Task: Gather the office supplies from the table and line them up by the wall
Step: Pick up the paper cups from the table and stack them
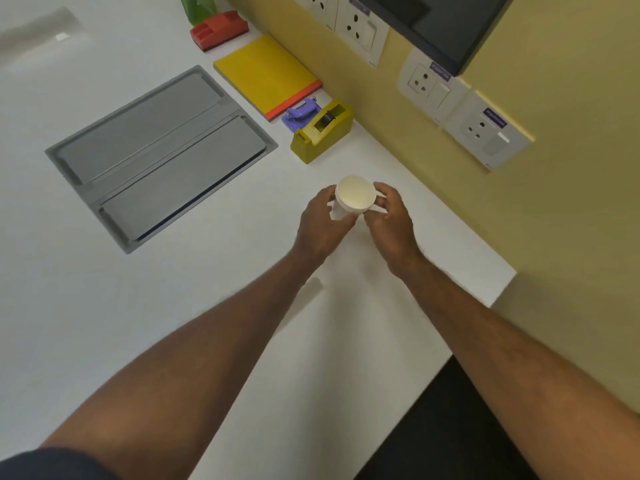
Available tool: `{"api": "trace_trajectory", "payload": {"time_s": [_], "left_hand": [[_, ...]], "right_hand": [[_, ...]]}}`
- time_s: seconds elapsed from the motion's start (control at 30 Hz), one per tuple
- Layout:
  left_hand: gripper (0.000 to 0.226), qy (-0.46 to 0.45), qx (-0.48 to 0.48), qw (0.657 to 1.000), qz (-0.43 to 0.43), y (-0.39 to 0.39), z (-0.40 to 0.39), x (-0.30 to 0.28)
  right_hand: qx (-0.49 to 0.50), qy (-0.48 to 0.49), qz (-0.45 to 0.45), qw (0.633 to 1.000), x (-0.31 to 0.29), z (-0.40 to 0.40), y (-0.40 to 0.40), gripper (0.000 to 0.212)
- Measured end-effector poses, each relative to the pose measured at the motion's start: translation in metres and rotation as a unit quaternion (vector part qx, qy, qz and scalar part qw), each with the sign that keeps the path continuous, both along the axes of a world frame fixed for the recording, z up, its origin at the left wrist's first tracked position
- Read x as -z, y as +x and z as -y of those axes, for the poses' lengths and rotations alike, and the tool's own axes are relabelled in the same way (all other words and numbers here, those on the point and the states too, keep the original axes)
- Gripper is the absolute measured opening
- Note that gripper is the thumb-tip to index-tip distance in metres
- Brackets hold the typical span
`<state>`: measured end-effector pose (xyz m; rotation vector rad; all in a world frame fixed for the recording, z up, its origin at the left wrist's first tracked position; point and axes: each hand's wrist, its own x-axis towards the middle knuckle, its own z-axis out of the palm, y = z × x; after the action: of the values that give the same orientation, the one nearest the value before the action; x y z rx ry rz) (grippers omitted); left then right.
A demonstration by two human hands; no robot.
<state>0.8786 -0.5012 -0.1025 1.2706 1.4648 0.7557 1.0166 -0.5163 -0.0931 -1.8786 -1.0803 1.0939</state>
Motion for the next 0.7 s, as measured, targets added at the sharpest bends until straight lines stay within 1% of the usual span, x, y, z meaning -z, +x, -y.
{"api": "trace_trajectory", "payload": {"time_s": [0.13,0.33,0.43,0.5,0.57,0.7], "left_hand": [[0.065,-0.014,0.002,1.0,0.008,-0.022,0.059,-0.023],[0.074,-0.005,-0.01,1.0,0.006,-0.064,0.142,-0.058],[0.075,-0.003,-0.022,1.0,0.017,-0.085,0.188,-0.07],[0.073,-0.002,-0.025,0.999,0.021,-0.096,0.218,-0.075],[0.066,0.02,-0.018,0.999,0.021,-0.109,0.243,-0.08],[0.054,0.072,0.001,0.997,0.038,-0.132,0.29,-0.085]], "right_hand": [[-0.009,-0.012,-0.011,1.0,-0.031,0.062,-0.02,0.055],[-0.045,-0.029,-0.029,0.998,-0.08,0.14,-0.053,0.052],[-0.085,-0.061,-0.036,0.994,-0.099,0.177,-0.069,0.058],[-0.117,-0.081,-0.03,0.989,-0.108,0.201,-0.08,0.064],[-0.148,-0.091,-0.027,0.985,-0.115,0.224,-0.092,0.067],[-0.189,-0.107,-0.033,0.976,-0.126,0.267,-0.113,0.066]]}}
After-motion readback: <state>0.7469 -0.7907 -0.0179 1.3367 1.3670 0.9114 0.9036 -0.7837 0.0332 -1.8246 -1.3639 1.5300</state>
